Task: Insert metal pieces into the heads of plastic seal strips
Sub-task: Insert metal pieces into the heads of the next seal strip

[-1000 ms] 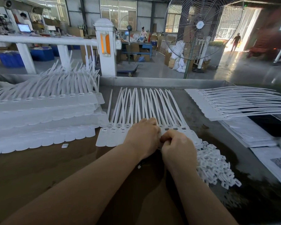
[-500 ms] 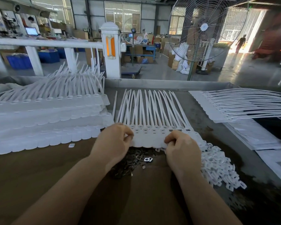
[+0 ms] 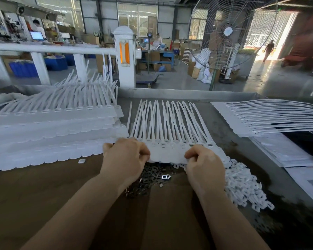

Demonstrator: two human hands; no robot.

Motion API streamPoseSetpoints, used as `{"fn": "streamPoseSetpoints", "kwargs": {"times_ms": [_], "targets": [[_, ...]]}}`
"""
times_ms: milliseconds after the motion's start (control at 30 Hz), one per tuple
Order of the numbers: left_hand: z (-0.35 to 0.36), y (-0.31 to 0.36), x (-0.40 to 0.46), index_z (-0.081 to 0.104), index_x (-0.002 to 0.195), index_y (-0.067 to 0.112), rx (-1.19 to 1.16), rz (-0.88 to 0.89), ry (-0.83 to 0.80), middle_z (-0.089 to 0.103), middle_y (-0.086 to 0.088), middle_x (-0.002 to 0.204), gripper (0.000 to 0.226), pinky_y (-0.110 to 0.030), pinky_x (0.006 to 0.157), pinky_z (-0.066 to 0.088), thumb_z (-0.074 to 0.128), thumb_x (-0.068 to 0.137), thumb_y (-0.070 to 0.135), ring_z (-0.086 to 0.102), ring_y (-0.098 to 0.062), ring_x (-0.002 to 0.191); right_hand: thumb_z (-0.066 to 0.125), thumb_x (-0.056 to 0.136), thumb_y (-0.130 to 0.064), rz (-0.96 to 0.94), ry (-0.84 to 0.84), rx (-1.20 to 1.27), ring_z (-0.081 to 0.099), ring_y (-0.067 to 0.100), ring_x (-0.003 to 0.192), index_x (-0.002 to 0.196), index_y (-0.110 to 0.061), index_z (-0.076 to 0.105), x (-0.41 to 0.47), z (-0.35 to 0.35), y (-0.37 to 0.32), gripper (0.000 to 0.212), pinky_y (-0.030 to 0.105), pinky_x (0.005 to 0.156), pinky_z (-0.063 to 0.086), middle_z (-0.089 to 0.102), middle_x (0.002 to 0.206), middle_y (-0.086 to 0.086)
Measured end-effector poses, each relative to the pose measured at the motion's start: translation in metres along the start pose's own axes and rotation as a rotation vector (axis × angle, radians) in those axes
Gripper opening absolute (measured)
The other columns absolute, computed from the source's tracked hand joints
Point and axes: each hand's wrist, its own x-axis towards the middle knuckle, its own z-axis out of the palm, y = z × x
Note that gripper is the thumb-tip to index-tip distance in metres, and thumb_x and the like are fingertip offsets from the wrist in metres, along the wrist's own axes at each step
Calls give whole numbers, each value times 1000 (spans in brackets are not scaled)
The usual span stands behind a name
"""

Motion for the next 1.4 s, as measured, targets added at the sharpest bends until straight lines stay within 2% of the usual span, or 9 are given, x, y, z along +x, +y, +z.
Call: {"fn": "streamPoseSetpoints", "kwargs": {"times_ms": [133,300,500,633,733,900,1167,1333,1400], "targets": [[5,16,12,64,94,39,92,47,-37,58,19,101,12,-32,87,18,53,92,42,41,-7,97,49,84,-2,15,-4,3,42,4,63,80,-19,63,0,-1,0,22,14,54,28,54,71,-8],[17,23,25,63,106,34,40,64,-104,56,11,112,19,-35,97,30,50,94,40,46,-13,109,49,83,-2,20,2,0,46,10,68,80,-18,64,-1,0,0,22,24,60,32,55,72,-7],[28,7,15,65,109,29,-60,48,71,60,12,109,21,-31,96,38,50,94,34,50,-10,101,49,82,0,0,12,-10,46,10,66,78,-17,64,1,2,2,23,22,56,29,56,71,-7],[23,-6,15,70,104,21,-211,-88,209,63,5,105,18,-37,91,44,56,92,23,51,-15,97,49,82,2,-9,19,-12,46,10,66,78,-16,64,1,1,3,24,11,53,27,56,71,-7],[19,-18,20,69,103,20,-320,-243,204,60,-1,111,20,-43,93,44,53,92,17,53,-23,102,49,83,1,-7,11,-18,48,11,65,79,-17,64,1,1,4,24,20,54,30,60,73,-5],[23,-26,22,69,100,21,-409,-353,174,56,-4,112,22,-29,84,41,50,93,12,54,-24,103,48,83,0,-14,3,-17,49,12,69,79,-17,64,0,0,3,24,24,59,33,60,76,-5],[26,-26,21,70,96,18,-449,-330,185,54,-2,102,25,-36,91,45,50,90,5,52,-27,104,47,84,1,-25,-14,-27,48,10,72,80,-17,64,-1,0,4,25,23,62,31,59,78,-6],[26,-28,22,64,88,26,-497,-391,228,48,5,101,28,-14,66,35,54,87,1,49,-10,83,47,84,2,-24,-7,-25,48,11,73,79,-16,65,-1,1,5,25,23,63,32,63,81,-2],[25,-30,22,63,88,26,-515,-422,240,48,5,102,29,-16,71,35,55,85,-1,48,-9,82,47,83,2,-25,-1,-23,46,10,74,79,-16,65,-1,1,5,25,22,62,29,63,82,-2]]}}
